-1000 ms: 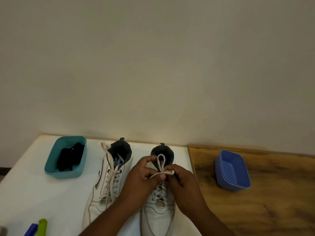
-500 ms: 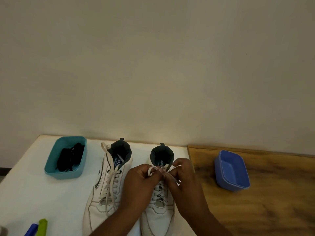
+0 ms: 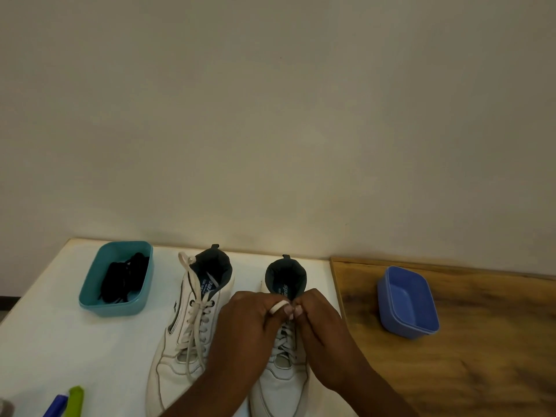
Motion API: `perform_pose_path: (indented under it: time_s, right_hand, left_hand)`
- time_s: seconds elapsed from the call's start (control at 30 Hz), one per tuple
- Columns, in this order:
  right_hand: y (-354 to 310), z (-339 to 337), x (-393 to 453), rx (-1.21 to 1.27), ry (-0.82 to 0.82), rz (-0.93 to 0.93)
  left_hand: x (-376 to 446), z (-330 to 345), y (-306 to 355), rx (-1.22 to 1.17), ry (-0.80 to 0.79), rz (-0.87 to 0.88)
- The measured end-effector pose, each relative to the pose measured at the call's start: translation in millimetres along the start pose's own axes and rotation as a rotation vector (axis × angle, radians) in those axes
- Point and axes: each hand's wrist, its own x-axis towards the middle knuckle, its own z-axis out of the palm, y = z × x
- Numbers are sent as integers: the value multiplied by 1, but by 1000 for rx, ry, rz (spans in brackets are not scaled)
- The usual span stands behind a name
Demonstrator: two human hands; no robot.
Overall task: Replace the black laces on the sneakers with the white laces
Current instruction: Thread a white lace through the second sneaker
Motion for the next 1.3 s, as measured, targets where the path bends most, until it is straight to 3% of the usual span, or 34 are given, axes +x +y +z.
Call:
perform_pose_path:
  time_s: [0.17,0.3,0.37,0.47,0.6,0.73,0.83,1.03,1.2,1.3]
  right_hand:
    - [-15,-1,-3,118,101,-136]
    - [-23,-7,-4,20,446,-284]
    - [-28,-14,-7,-88,519,-294]
    - [-35,-13,-14,-242,420,-326]
    - [-33,-12,-13,-212,269,-266]
    - [-24,-22,-16,-503,100,-235]
    - [-16,-32,-22,-614,41,-140]
    - [-19,-40,-23,-631,3,-67]
    - [-16,-39,-20,-531,-8,-75]
    - [-9,-42,-18,-587,9,-102]
  left_hand:
    - [1,11,-2,109,-59,-64]
    - [2,13,1,32,-95,-189]
    - [4,12,6,-37,-113,-275]
    - [4,13,13,-114,-104,-338]
    - [3,11,15,-154,-101,-376]
    - [6,-2,16,-236,-37,-499]
    - [11,-12,10,-265,28,-642]
    - [6,-2,5,-219,68,-637]
    - [9,-4,11,-673,106,-869]
    - [11,-4,14,-776,115,-937]
